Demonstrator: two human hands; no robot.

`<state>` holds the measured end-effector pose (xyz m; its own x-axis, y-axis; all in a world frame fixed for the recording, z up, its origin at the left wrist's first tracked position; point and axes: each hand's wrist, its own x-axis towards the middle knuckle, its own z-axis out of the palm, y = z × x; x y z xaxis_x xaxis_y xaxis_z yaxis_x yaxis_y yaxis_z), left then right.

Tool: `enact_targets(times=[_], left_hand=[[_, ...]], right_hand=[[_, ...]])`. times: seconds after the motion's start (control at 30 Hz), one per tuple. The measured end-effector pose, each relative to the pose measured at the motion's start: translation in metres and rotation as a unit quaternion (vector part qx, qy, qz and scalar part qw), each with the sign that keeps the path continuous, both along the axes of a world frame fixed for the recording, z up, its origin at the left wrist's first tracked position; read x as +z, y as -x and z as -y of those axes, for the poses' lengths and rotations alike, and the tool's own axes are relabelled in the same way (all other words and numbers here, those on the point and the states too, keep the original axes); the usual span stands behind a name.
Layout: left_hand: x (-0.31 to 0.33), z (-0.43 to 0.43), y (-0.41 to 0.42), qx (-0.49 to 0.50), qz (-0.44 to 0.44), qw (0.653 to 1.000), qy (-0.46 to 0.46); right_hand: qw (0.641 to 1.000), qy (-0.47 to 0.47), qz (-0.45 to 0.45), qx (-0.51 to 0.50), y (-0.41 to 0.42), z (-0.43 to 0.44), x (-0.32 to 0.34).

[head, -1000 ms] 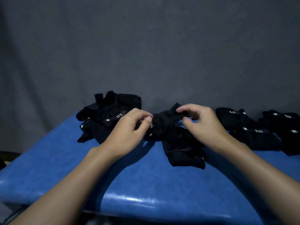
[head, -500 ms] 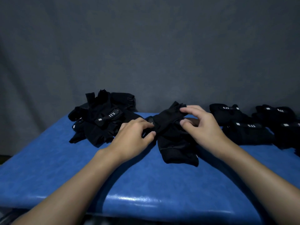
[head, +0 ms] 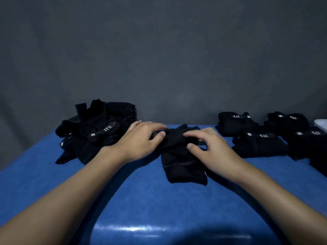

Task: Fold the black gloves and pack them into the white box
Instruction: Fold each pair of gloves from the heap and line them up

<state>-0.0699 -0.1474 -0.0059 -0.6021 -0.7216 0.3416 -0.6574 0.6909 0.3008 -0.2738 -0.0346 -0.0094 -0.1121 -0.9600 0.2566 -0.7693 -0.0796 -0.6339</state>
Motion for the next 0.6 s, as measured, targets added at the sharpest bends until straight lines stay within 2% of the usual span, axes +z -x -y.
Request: enact_targets(times=[0.17,0.3,0.47,0.6], left_hand=[[-0.006,0.003,0.005,0.004,0.048,0.998,-0.037],[-0.007,-0.001,0.003,0.012,0.044,0.998,-0.045],[0.002,-0.008,0.002,-0.009,-0.024,0.999,-0.023],[0.019,-0.023,-0.001,-0.040,-0.158,0.986,-0.026]], right_hand=[[0.997,-0.015,-0.072,-0.025,-0.001,-0.007,0.001],[0.995,0.005,-0.077,-0.063,-0.003,-0.006,0.002],[0.998,0.031,-0.009,-0.044,-0.001,-0.006,0.003],[0.983,0.123,0.137,0.008,-0.001,-0.006,0.014]])
